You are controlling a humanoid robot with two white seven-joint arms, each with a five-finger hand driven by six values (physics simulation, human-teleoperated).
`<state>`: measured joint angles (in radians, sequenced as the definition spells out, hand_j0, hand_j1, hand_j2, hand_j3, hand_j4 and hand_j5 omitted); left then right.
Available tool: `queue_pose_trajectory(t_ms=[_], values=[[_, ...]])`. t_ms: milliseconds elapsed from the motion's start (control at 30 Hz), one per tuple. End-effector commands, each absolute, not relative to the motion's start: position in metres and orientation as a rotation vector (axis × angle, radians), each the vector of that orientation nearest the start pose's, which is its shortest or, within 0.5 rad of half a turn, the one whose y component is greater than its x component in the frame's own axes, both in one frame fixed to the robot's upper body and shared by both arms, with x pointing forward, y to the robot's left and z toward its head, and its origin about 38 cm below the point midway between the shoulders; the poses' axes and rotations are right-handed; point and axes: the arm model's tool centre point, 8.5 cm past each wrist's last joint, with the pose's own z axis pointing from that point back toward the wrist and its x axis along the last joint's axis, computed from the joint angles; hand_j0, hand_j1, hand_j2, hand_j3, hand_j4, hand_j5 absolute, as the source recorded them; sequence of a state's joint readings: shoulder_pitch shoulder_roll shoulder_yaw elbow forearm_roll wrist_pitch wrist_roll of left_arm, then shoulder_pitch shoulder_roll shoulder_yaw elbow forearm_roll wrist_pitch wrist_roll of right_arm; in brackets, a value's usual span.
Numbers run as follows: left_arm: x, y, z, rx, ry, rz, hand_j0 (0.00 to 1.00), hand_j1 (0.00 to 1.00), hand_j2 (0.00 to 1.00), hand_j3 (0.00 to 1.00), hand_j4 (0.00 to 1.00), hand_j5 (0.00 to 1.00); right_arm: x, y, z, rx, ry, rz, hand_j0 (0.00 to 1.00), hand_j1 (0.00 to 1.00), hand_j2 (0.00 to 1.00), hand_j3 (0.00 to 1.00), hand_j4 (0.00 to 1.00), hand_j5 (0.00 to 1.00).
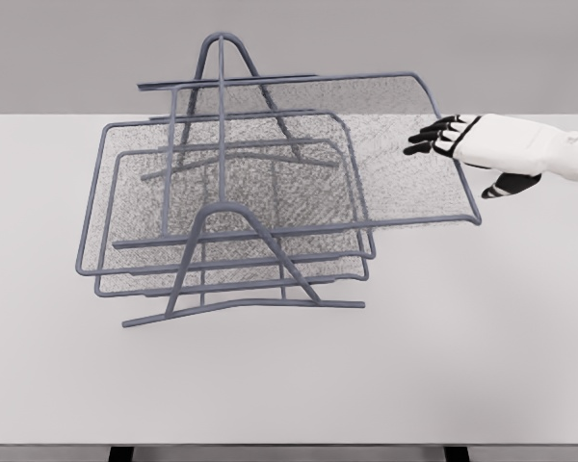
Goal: Pull out the upper folder box with right arm
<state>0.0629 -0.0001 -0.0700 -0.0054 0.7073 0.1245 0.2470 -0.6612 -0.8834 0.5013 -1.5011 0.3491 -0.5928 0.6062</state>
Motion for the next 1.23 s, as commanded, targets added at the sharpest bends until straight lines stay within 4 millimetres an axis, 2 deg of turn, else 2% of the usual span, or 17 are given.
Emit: queue_pose_trajectory(t_ms=[0,233,333,467,533,567,633,667,733,800,867,967,1000,1033,1067,1133,1200], values=[[-0.063,0.28,-0.255,0.301,0.228,0.623,1.0,1.0,1.0,1.0,1.0,1.0,0.436,-0.359,0.268,-0.651,-1.245,2.143,1.0,1.0,1.0,1.0,1.0,1.0],[-0.063,0.28,-0.255,0.301,0.228,0.623,1.0,1.0,1.0,1.0,1.0,1.0,0.436,-0.404,0.265,-0.685,-1.177,2.03,1.0,1.0,1.0,1.0,1.0,1.0],[-0.063,0.28,-0.255,0.301,0.228,0.623,1.0,1.0,1.0,1.0,1.0,1.0,0.436,-0.414,0.264,-0.689,-1.151,2.014,1.0,1.0,1.0,1.0,1.0,1.0],[-0.063,0.28,-0.255,0.301,0.228,0.623,1.0,1.0,1.0,1.0,1.0,1.0,0.434,-0.435,0.281,-0.747,-1.157,1.952,1.0,1.0,1.0,1.0,1.0,1.0],[-0.063,0.28,-0.255,0.301,0.228,0.623,1.0,1.0,1.0,1.0,1.0,1.0,0.435,-0.437,0.302,-0.776,-1.257,1.882,1.0,1.0,1.0,1.0,1.0,1.0],[-0.063,0.28,-0.255,0.301,0.229,0.623,1.0,1.0,1.0,1.0,1.0,1.0,0.432,-0.433,0.315,-0.716,-1.376,1.825,1.0,1.0,1.0,1.0,1.0,1.0],[-0.063,0.28,-0.255,0.301,0.228,0.623,1.0,1.0,1.0,1.0,1.0,1.0,0.417,-0.382,0.342,-0.711,-1.515,1.954,1.0,1.0,1.0,1.0,1.0,1.0],[-0.063,0.28,-0.255,0.301,0.228,0.623,1.0,1.0,1.0,1.0,1.0,1.0,0.409,-0.375,0.351,-0.688,-1.552,1.973,1.0,1.0,1.0,1.0,1.0,1.0],[-0.063,0.28,-0.255,0.301,0.228,0.623,1.0,1.0,1.0,1.0,1.0,1.0,0.399,-0.347,0.345,-0.61,-1.583,2.058,1.0,1.0,1.0,1.0,1.0,1.0],[-0.063,0.28,-0.255,0.301,0.228,0.623,1.0,1.0,1.0,1.0,1.0,1.0,0.393,-0.345,0.352,-0.613,-1.597,2.075,1.0,1.0,1.0,1.0,1.0,1.0],[-0.063,0.28,-0.255,0.299,0.229,0.623,1.0,1.0,1.0,1.0,1.0,1.0,0.393,-0.338,0.345,-0.581,-1.598,2.087,1.0,1.0,1.0,1.0,1.0,1.0],[-0.063,0.279,-0.256,0.297,0.228,0.624,1.0,1.0,1.0,1.0,1.0,1.0,0.395,-0.335,0.361,-0.604,-1.644,2.08,1.0,1.0,1.0,1.0,1.0,1.0],[-0.063,0.279,-0.255,0.298,0.23,0.624,1.0,1.0,1.0,1.0,1.0,1.0,0.396,-0.328,0.36,-0.589,-1.663,2.084,1.0,1.0,1.0,1.0,1.0,1.0],[-0.063,0.28,-0.255,0.299,0.23,0.623,1.0,1.0,1.0,1.0,1.0,1.0,0.398,-0.319,0.354,-0.555,-1.669,2.097,1.0,1.0,1.0,1.0,1.0,1.0],[-0.063,0.279,-0.255,0.298,0.23,0.624,1.0,1.0,1.0,1.0,1.0,1.0,0.4,-0.303,0.339,-0.487,-1.688,2.108,1.0,1.0,1.0,1.0,1.0,1.0],[-0.063,0.28,-0.255,0.299,0.23,0.623,1.0,1.0,1.0,1.0,1.0,1.0,0.404,-0.281,0.328,-0.415,-1.755,2.095,1.0,1.0,1.0,1.0,1.0,1.0],[-0.063,0.28,-0.255,0.299,0.23,0.623,1.0,1.0,1.0,1.0,1.0,1.0,0.405,-0.273,0.328,-0.399,-1.781,2.09,1.0,1.0,1.0,1.0,1.0,1.0]])
